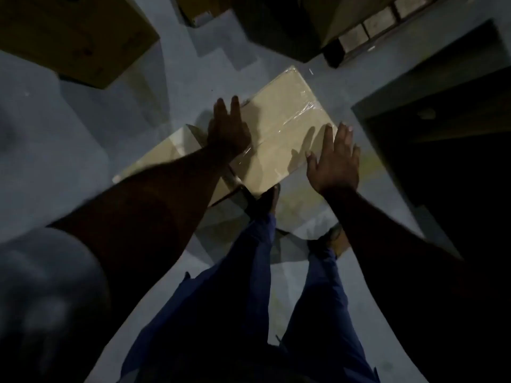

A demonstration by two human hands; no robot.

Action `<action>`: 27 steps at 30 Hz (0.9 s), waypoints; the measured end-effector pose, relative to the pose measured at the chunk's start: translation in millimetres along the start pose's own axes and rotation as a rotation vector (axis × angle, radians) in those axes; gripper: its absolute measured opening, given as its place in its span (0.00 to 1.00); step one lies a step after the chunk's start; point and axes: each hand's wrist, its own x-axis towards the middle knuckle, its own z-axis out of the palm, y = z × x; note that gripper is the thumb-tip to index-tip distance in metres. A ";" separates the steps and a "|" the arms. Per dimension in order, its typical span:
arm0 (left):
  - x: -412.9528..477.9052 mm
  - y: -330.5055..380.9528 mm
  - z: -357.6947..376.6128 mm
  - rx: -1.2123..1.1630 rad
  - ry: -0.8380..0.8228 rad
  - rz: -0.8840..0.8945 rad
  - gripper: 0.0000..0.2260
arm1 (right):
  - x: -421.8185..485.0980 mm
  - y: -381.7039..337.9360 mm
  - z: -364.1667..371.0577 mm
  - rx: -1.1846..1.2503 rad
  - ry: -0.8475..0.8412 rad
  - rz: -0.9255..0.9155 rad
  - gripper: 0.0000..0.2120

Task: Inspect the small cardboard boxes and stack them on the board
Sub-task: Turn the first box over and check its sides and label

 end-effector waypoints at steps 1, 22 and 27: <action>-0.7 -0.2 6.3 -0.056 0.003 -0.086 0.41 | 8.5 1.4 0.6 -0.011 -0.014 -0.001 0.37; -15.2 -9.8 98.9 -0.600 -0.032 -0.523 0.47 | 111.5 0.6 -2.9 0.152 -0.430 -0.006 0.47; -29.3 16.8 62.5 -0.270 0.075 -0.454 0.34 | 99.0 -3.4 -29.1 0.126 -0.310 0.042 0.43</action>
